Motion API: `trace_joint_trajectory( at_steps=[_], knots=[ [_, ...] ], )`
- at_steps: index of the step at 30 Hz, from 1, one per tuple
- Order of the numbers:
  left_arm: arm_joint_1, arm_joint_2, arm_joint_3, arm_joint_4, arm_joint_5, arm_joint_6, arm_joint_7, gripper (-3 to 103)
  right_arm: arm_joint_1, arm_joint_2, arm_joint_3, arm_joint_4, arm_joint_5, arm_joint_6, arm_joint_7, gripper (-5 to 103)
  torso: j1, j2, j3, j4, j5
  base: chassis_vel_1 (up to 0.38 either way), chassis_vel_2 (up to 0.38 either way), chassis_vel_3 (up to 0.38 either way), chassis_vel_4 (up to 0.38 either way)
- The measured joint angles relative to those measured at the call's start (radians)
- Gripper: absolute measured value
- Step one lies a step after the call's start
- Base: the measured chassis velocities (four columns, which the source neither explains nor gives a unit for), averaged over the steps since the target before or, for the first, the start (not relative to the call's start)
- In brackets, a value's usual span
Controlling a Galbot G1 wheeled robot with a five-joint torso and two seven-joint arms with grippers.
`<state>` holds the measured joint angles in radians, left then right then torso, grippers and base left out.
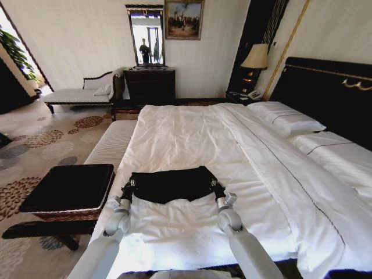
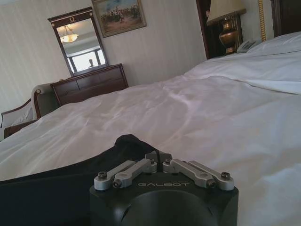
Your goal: Fold the clothes on the bed and place them into the basket.
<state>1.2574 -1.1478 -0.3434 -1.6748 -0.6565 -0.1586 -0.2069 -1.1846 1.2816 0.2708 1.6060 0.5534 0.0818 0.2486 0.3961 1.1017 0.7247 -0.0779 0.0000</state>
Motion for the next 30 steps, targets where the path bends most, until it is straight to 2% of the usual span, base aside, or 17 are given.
trace_joint_trajectory(
  at_steps=[2,4,7,8,10,11,13,14,15,16,18,21,22,24,25,28,30],
  knots=[
    [0.035,0.005,-0.004,-0.019,0.021,0.000,-0.011,-2,-0.017,-0.001,0.000,0.013,-0.003,0.000,0.000,-1,0.000,0.000,0.000,0.0000,-0.0001,0.000,0.000,0.000,0.000],
    [0.069,0.010,-0.011,-0.038,0.036,0.000,-0.014,1,-0.030,-0.002,0.003,0.025,-0.005,-0.001,0.003,5,0.000,0.000,0.000,0.0002,0.0001,0.000,0.000,0.000,0.000],
    [0.151,0.024,-0.038,-0.109,0.072,0.000,-0.013,17,-0.074,-0.018,0.020,0.072,-0.015,-0.001,0.011,21,0.000,0.000,0.000,0.0004,0.0001,0.000,0.000,0.000,0.000],
    [0.151,0.024,-0.038,-0.109,0.072,0.000,-0.013,17,-0.074,-0.018,0.020,0.072,-0.015,-0.001,0.011,21,0.000,0.000,0.000,0.0004,0.0001,0.000,0.000,0.000,0.000],
    [0.199,0.030,-0.075,-0.167,0.081,-0.001,-0.007,28,-0.111,-0.034,0.041,0.121,-0.031,-0.001,0.021,32,0.000,0.000,0.000,0.0000,-0.0001,0.000,0.000,0.000,0.000],
    [0.216,0.034,-0.097,-0.190,0.082,-0.001,-0.002,28,-0.125,-0.043,0.052,0.148,-0.034,-0.002,0.027,32,0.000,0.000,0.000,0.0000,0.0002,0.000,0.000,0.000,0.000],
    [0.237,0.044,-0.136,-0.223,0.084,-0.001,0.004,39,-0.148,-0.071,0.069,0.201,-0.036,-0.015,0.034,43,0.000,0.000,0.000,0.0000,0.0001,0.000,0.000,0.000,0.000],
    [0.237,0.044,-0.136,-0.223,0.084,-0.001,0.004,39,-0.148,-0.071,0.069,0.201,-0.036,-0.015,0.034,43,0.000,0.000,0.000,0.0000,0.0001,0.000,0.000,0.000,0.000],
    [0.237,0.053,-0.148,-0.235,0.090,-0.001,0.004,44,-0.149,-0.091,0.069,0.227,-0.036,-0.031,0.035,48,0.000,0.000,0.000,0.0000,0.0001,0.000,0.000,0.000,0.000],
    [0.226,0.062,-0.148,-0.246,0.096,0.003,0.005,50,-0.141,-0.108,0.060,0.241,-0.035,-0.042,0.035,54,0.000,0.000,0.000,0.0000,-0.0001,0.000,0.000,0.000,0.000],
    [0.211,0.068,-0.141,-0.252,0.100,0.009,0.003,50,-0.127,-0.121,0.045,0.247,-0.034,-0.051,0.034,54,0.000,0.000,0.000,0.0000,-0.0002,0.000,0.000,0.000,0.000],
    [0.101,0.084,-0.068,-0.240,0.098,0.052,-0.016,66,-0.015,-0.147,-0.049,0.220,-0.022,-0.092,0.026,70,0.000,0.000,0.000,0.0001,-0.0003,0.000,0.000,0.000,0.000],
    [0.042,0.087,-0.026,-0.210,0.095,0.066,-0.019,72,0.033,-0.142,-0.092,0.191,-0.021,-0.096,0.021,76,0.000,0.000,0.000,0.0002,0.0000,0.000,0.000,0.000,0.000],
    [0.009,0.087,0.001,-0.184,0.092,0.073,-0.020,72,0.067,-0.131,-0.124,0.160,-0.020,-0.098,0.019,81,0.000,0.000,0.000,0.0000,0.0001,0.000,0.000,0.000,0.000],
    [-0.018,0.087,0.024,-0.160,0.090,0.076,-0.021,77,0.091,-0.122,-0.148,0.135,-0.023,-0.096,0.017,81,0.000,0.000,0.000,-0.0001,0.0002,0.000,0.000,0.000,0.000],
    [-0.135,0.080,0.139,-0.007,0.107,0.075,-0.013,93,0.205,-0.061,-0.273,-0.030,-0.049,-0.068,0.001,97,0.001,0.000,0.000,0.0001,0.0000,0.000,0.000,0.000,0.000],
    [-0.167,0.070,0.175,0.049,0.119,0.069,-0.003,97,0.238,-0.036,-0.310,-0.099,-0.065,-0.051,-0.007,99,0.001,0.000,0.000,0.0005,0.0000,0.000,0.000,0.000,0.000]
  ],
)
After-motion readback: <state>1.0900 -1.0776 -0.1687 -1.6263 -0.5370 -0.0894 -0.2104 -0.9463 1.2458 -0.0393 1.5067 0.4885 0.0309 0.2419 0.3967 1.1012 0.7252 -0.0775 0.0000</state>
